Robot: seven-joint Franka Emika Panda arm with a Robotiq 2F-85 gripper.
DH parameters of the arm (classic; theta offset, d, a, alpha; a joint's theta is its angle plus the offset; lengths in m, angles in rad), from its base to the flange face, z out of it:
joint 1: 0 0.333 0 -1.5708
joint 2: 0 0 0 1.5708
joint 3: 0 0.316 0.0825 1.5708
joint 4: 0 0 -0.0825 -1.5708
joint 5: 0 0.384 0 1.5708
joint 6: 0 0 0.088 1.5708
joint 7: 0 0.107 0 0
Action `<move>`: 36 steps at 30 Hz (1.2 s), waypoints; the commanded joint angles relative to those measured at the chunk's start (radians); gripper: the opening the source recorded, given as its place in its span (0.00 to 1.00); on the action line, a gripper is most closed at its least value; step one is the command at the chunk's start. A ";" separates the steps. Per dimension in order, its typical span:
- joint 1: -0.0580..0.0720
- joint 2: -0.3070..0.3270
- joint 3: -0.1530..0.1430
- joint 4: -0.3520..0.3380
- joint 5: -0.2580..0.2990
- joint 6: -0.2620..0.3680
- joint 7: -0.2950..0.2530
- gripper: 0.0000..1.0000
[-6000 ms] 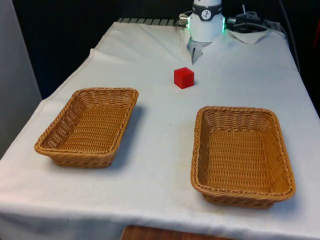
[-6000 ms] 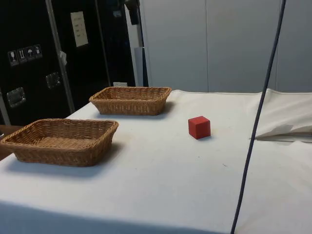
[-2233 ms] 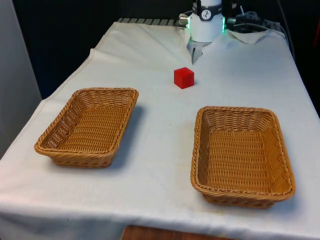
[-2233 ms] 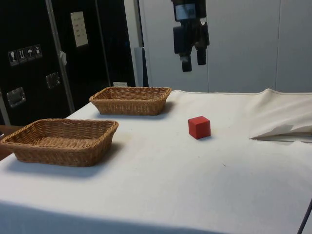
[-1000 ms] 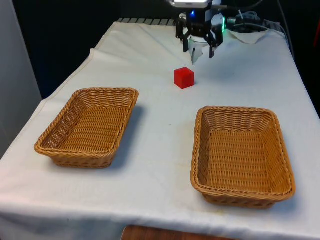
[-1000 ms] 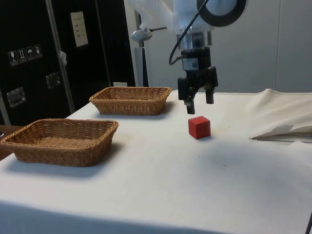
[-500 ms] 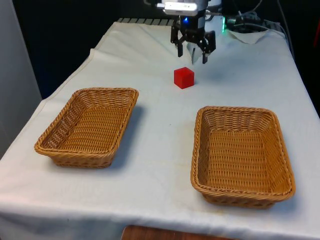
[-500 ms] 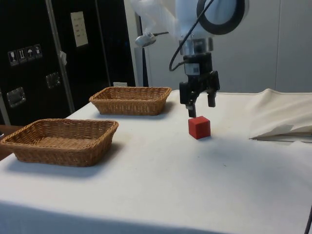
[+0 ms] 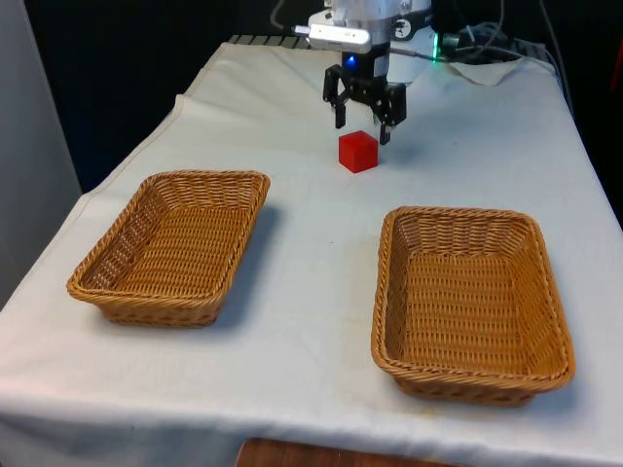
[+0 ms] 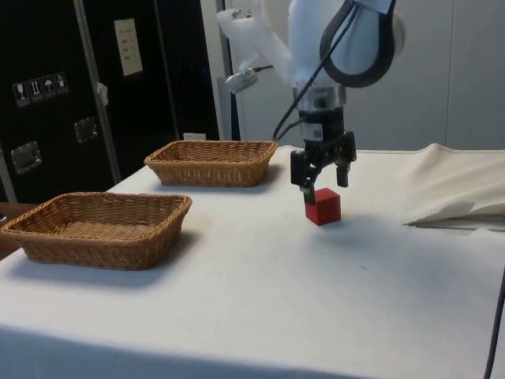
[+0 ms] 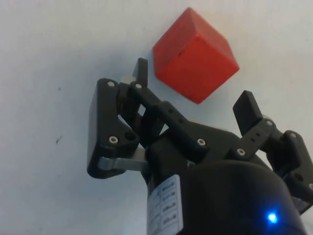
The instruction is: Pick up the red cube and place it into the right basket.
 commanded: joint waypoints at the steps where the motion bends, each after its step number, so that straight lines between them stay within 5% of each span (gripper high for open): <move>1: 0.001 0.006 0.003 -0.005 0.011 0.026 0.007 1.00; 15: 0.002 0.114 0.010 0.002 0.006 0.143 0.116 1.00; 25: -0.001 0.128 0.008 0.007 0.004 0.146 0.132 0.98; 28: 0.000 0.128 0.007 0.007 0.003 0.145 0.133 0.81; 29: 0.000 0.128 0.007 0.007 0.003 0.144 0.133 0.58; 34: 0.000 0.128 0.006 0.007 0.003 0.142 0.134 0.04; 36: 0.000 0.130 0.006 0.009 0.000 0.142 0.132 0.02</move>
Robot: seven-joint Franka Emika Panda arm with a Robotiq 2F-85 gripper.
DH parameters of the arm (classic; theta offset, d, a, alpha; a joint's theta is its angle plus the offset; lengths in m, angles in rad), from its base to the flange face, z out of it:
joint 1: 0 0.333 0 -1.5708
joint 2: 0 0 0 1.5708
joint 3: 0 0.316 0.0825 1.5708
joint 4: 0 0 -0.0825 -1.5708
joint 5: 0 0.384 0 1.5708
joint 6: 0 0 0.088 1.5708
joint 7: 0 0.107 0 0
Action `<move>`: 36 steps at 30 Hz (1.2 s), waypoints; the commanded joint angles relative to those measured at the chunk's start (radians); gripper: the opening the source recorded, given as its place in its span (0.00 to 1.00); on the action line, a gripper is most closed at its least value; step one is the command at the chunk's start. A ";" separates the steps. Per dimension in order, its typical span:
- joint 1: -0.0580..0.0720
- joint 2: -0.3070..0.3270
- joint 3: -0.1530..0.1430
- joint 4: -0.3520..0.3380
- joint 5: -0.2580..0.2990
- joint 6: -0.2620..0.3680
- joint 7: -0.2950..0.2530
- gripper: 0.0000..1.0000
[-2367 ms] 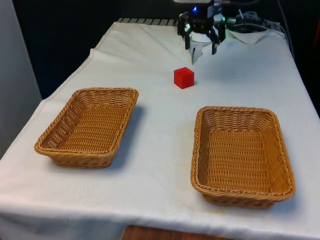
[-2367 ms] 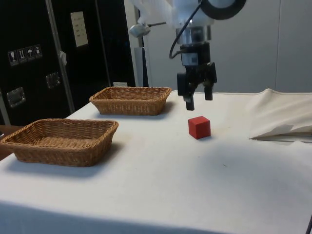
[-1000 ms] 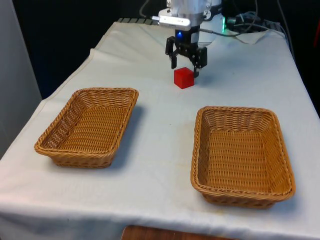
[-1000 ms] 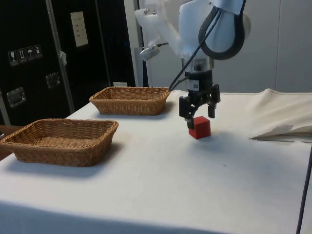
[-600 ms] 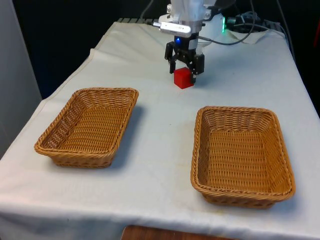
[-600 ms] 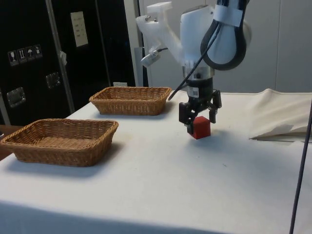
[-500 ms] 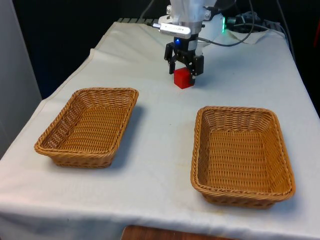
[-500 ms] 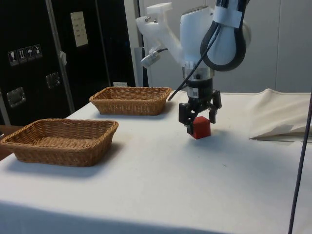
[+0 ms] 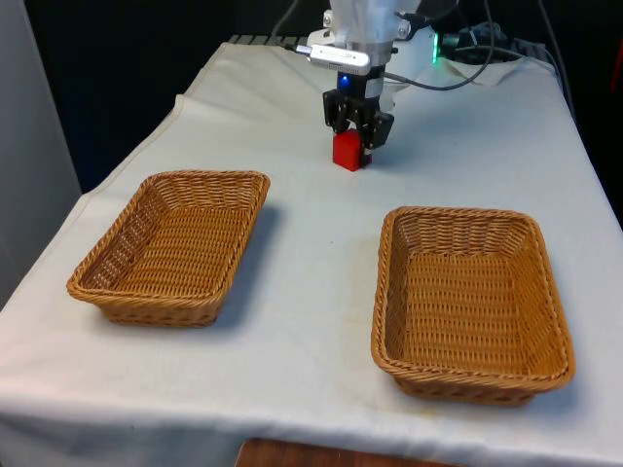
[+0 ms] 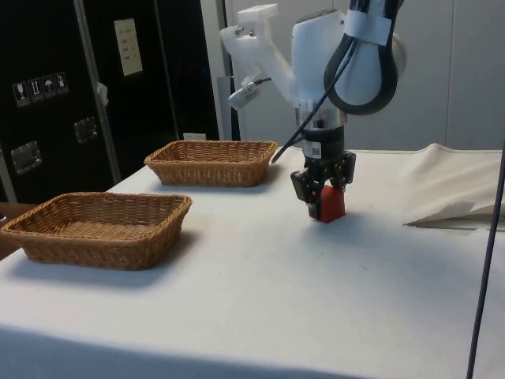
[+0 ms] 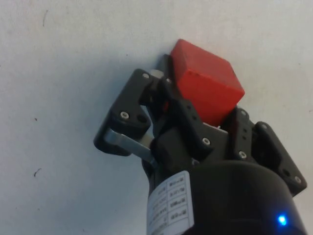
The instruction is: Pick up the red cube and place it into the right basket.
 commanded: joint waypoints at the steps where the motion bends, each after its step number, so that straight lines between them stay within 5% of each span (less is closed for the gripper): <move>1: 0.000 -0.002 0.000 -0.002 0.002 0.000 0.002 0.02; 10: 0.000 -0.004 -0.002 0.001 0.000 0.000 0.000 0.03; 18: 0.004 -0.085 -0.040 0.006 -0.034 -0.071 -0.001 0.03; 19: 0.000 -0.075 -0.022 0.001 -0.007 -0.055 -0.011 0.03; 20: 0.003 -0.093 -0.042 0.007 -0.037 -0.079 -0.003 0.03; 36: -0.007 -0.216 -0.094 0.058 -0.029 -0.219 -0.134 0.03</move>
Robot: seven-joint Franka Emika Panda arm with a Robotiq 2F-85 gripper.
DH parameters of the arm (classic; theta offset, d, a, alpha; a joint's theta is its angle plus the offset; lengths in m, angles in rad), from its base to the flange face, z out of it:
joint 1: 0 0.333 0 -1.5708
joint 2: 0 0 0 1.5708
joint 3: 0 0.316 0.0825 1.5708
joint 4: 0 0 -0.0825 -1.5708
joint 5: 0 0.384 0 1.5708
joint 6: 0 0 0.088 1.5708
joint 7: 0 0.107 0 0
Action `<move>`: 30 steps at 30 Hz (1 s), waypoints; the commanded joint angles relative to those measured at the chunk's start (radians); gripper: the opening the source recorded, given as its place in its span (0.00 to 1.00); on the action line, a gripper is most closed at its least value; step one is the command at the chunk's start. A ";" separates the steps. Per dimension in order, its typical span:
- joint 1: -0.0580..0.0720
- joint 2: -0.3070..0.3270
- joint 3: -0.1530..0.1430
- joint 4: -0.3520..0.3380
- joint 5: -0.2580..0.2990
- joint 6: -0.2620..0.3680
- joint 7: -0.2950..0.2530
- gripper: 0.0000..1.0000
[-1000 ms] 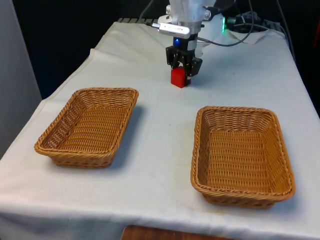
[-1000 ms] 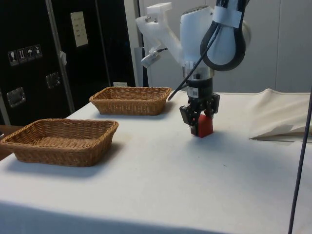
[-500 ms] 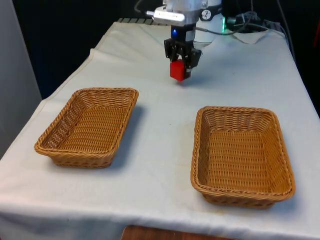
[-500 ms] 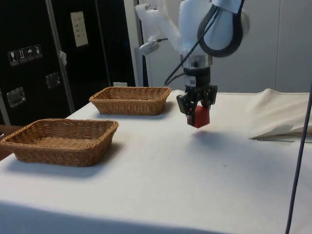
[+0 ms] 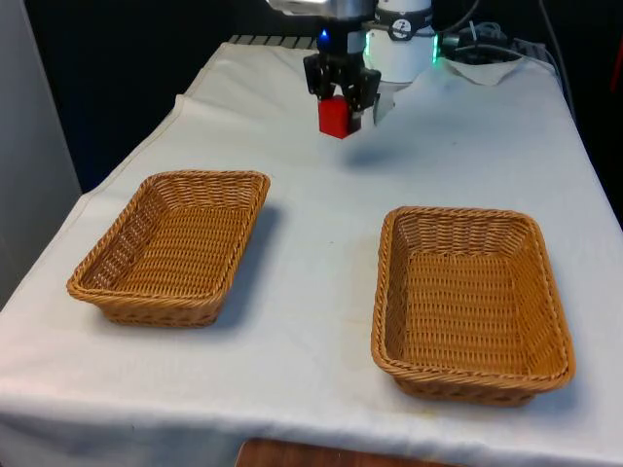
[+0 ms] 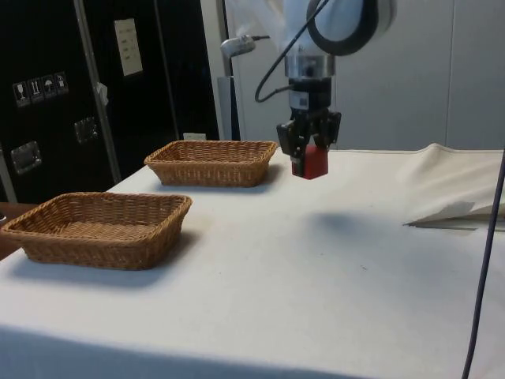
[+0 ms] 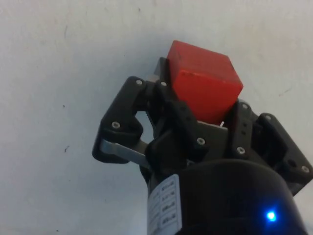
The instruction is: Pick up the red cube and place it into the right basket.
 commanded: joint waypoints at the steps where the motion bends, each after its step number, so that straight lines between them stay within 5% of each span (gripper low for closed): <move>1: -0.002 -0.003 -0.002 0.009 -0.008 -0.014 -0.006 0.03; 30: -0.010 0.062 -0.015 0.161 0.028 -0.093 -0.209 0.03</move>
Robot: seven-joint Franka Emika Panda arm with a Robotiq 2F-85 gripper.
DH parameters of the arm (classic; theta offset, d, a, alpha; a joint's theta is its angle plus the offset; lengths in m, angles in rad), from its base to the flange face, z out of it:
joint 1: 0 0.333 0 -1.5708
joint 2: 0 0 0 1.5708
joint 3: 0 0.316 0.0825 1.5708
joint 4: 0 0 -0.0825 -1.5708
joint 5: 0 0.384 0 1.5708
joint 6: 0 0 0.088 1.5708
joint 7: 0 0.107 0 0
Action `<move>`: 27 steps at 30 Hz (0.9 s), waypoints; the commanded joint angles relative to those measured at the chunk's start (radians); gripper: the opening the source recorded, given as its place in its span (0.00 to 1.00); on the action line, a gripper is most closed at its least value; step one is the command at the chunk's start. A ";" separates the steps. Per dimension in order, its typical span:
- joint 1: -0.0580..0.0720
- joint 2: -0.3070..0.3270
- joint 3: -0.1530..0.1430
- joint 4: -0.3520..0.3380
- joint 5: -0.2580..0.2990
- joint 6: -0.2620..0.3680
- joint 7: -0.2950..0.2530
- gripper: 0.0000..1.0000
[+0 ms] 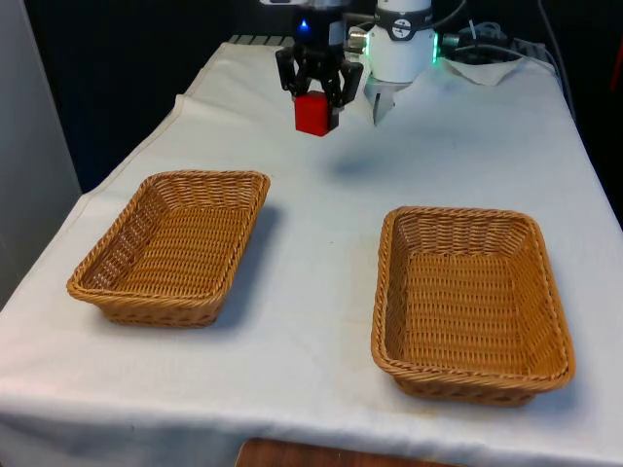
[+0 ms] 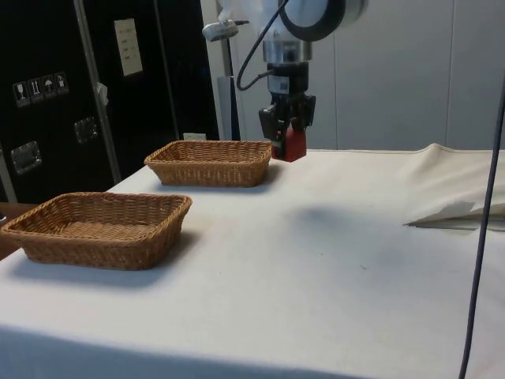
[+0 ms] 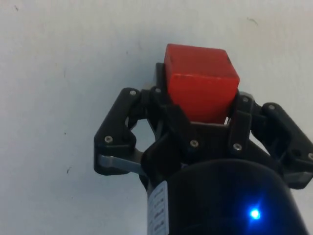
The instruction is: Pick up the red cube and place it into the right basket.
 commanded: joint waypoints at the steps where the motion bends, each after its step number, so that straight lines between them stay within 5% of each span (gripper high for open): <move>1: -0.001 0.006 0.000 0.007 0.001 -0.001 -0.005 0.03; 11: -0.007 0.075 -0.013 0.089 0.039 -0.020 -0.072 0.03; 12: -0.016 0.080 -0.010 0.103 0.073 -0.034 -0.108 0.03; 17: -0.020 0.118 -0.023 0.150 0.114 -0.047 -0.154 0.03; 19: -0.011 0.127 -0.035 0.151 0.098 -0.036 -0.140 0.03; 21: -0.024 0.152 -0.028 0.193 0.152 -0.064 -0.188 0.03; 27: -0.032 0.222 -0.029 0.282 0.226 -0.101 -0.245 0.03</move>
